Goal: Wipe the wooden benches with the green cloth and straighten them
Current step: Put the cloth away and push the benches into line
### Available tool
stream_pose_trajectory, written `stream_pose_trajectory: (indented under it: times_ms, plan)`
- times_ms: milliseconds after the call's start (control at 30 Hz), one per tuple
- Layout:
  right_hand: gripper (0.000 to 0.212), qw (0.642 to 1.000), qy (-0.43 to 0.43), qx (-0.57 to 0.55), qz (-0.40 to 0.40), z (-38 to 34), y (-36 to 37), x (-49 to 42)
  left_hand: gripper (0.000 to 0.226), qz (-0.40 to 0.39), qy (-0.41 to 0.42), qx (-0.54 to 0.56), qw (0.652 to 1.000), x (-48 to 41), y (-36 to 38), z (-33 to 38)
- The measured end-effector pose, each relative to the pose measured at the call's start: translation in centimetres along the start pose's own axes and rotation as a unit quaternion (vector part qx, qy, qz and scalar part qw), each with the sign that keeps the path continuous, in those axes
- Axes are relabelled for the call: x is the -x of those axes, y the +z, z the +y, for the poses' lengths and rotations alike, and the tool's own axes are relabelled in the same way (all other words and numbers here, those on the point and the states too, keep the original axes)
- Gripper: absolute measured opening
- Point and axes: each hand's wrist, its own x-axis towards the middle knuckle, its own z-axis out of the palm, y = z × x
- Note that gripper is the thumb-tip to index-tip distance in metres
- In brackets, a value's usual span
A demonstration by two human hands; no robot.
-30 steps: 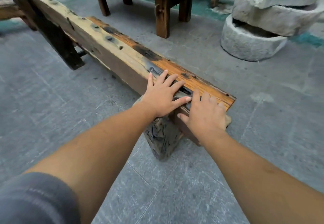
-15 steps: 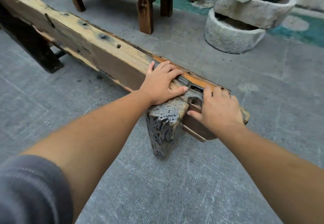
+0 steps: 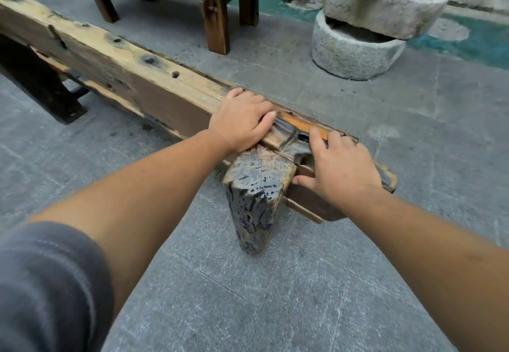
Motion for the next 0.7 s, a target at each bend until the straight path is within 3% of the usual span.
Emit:
stream_pose_trajectory:
  times_ms: [133,267,433,700]
  plan:
    - [0.111,1.000,-0.009,0.000,-0.010,0.1,0.5,-0.4,0.056,0.071,0.013,0.006,0.997,0.0,1.0,-1.4]
    - [0.109,0.999,-0.024,-0.010,-0.022,1.3,0.3,-1.8,0.060,0.046,0.008,-0.030,0.998,-2.0,1.0,-0.9]
    - [0.106,1.000,-0.018,0.002,-0.003,4.5,1.3,-5.9,0.058,0.095,-0.002,-0.034,0.995,-6.0,3.3,-1.2]
    - [0.107,0.999,-0.040,-0.012,0.004,8.7,2.2,-11.1,0.052,0.089,-0.010,-0.060,0.994,-11.8,5.4,-1.6]
